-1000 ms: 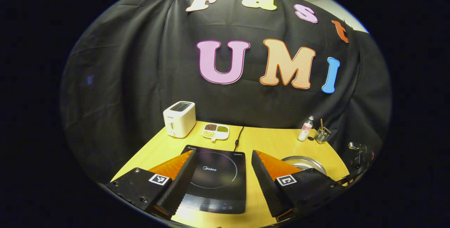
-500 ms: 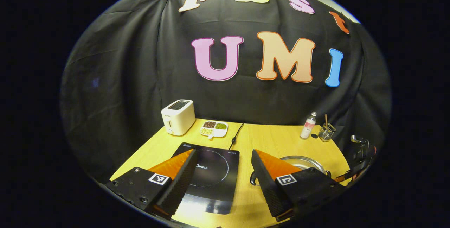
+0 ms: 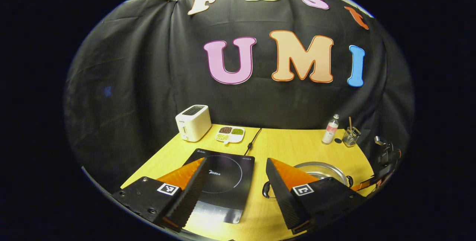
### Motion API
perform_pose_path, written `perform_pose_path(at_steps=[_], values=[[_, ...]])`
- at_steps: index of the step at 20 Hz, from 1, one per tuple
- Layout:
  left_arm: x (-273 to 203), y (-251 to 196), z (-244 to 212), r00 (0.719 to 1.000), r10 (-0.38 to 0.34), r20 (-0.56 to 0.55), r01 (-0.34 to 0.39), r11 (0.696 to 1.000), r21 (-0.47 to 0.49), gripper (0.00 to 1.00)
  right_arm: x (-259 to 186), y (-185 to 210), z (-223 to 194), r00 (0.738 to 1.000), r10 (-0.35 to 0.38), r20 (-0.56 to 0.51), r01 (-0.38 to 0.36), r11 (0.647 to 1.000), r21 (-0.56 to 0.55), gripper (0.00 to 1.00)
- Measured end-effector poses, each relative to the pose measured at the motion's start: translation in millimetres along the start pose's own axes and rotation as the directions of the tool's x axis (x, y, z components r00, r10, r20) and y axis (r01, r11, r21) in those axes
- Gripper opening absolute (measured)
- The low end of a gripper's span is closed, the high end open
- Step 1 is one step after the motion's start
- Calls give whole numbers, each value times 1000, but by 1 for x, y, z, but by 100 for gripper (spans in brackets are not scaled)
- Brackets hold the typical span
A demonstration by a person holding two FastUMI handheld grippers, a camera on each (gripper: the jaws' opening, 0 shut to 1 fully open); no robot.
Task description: First push the handle of the pot to place it horizontally, then grasp the pot with both hands and set it on the induction cooktop.
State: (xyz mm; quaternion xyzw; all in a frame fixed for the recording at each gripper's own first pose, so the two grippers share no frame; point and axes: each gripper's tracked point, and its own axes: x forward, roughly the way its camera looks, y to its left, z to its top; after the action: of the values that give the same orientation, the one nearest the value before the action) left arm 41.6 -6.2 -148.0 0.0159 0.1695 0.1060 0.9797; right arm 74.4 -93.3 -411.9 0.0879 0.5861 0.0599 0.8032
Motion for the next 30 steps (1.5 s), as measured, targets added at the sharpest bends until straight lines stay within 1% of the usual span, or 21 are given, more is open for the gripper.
perform_pose_path(at_steps=[1, 2, 4, 5, 6, 7, 9, 10, 11, 12, 15, 19, 20, 23, 24, 25, 26, 27, 28, 29, 30], values=[[-1, -2, -2, 1000, 1, -4, -1, 1000, -1, 95, -4, -3, -2, 1000, -3, -1, 3, 1000, -2, 14], [-3, -4, -3, 1000, 0, -5, 0, 1000, 0, 95, -8, -5, -3, 1000, 4, 4, -4, 1000, -1, 28], [-5, -7, -4, 1000, -3, -5, 3, 1000, 3, 95, -19, -3, -5, 999, 36, 16, -36, 999, 10, 39], [-4, -9, -6, 1000, -6, -10, 7, 1000, 6, 95, -26, -3, -5, 998, 49, 26, -50, 999, 21, 61], [-3, -11, -9, 1000, -13, -18, 13, 1000, 8, 95, -31, -4, -5, 998, 61, 36, -62, 997, 39, 70], [-3, -14, -13, 999, -21, -31, 21, 1000, 9, 95, -38, -4, -4, 996, 70, 47, -73, 995, 63, 87], [1, -22, -23, 996, -54, -68, 55, 998, 9, 95, -49, 2, 0, 992, 104, 74, -112, 987, 112, 100], [3, -28, -27, 994, -72, -88, 72, 997, 5, 95, -55, 5, 4, 988, 122, 92, -134, 983, 128, 100], [5, -33, -34, 990, -88, -114, 89, 996, 2, 95, -60, 7, 10, 984, 137, 110, -152, 979, 137, 93], [7, -38, -39, 986, -99, -136, 100, 995, -2, 95, -62, 8, 18, 981, 146, 127, -164, 976, 143, 100], [17, -59, -54, 965, -161, -206, 157, 987, -33, 95, -55, 4, 41, 978, 144, 152, -169, 971, 169, 100], [38, -83, -73, 923, -250, -294, 236, 968, -82, 94, -35, -2, 51, 980, 144, 136, -169, 966, 196, 100], [44, -85, -80, 909, -261, -324, 243, 965, -94, 94, -31, -4, 52, 982, 142, 123, -165, 965, 202, 92], [66, -93, -106, 853, -294, -432, 266, 956, -125, 92, -17, -7, 59, 985, 141, 96, -159, 963, 218, 93], [72, -97, -115, 830, -311, -463, 276, 950, -145, 91, -12, -8, 57, 987, 136, 83, -152, 963, 224, 100], [79, -100, -127, 806, -321, -498, 277, 947, -161, 89, -7, -10, 57, 989, 132, 72, -145, 963, 227, 93], [84, -100, -137, 782, -322, -534, 274, 947, -170, 87, -3, -13, 59, 990, 129, 60, -140, 964, 228, 100], [89, -99, -145, 757, -322, -568, 270, 946, -177, 84, 3, -15, 61, 990, 131, 49, -139, 964, 226, 100], [93, -99, -153, 740, -318, -592, 265, 948, -178, 83, 5, -14, 57, 991, 132, 37, -137, 965, 223, 100], [97, -98, -158, 728, -307, -613, 259, 951, -168, 84, 9, -16, 56, 991, 131, 23, -133, 967, 219, 93], [102, -96, -164, 717, -296, -631, 261, 954, -150, 84, 11, -18, 51, 992, 130, 10, -129, 968, 216, 100]])
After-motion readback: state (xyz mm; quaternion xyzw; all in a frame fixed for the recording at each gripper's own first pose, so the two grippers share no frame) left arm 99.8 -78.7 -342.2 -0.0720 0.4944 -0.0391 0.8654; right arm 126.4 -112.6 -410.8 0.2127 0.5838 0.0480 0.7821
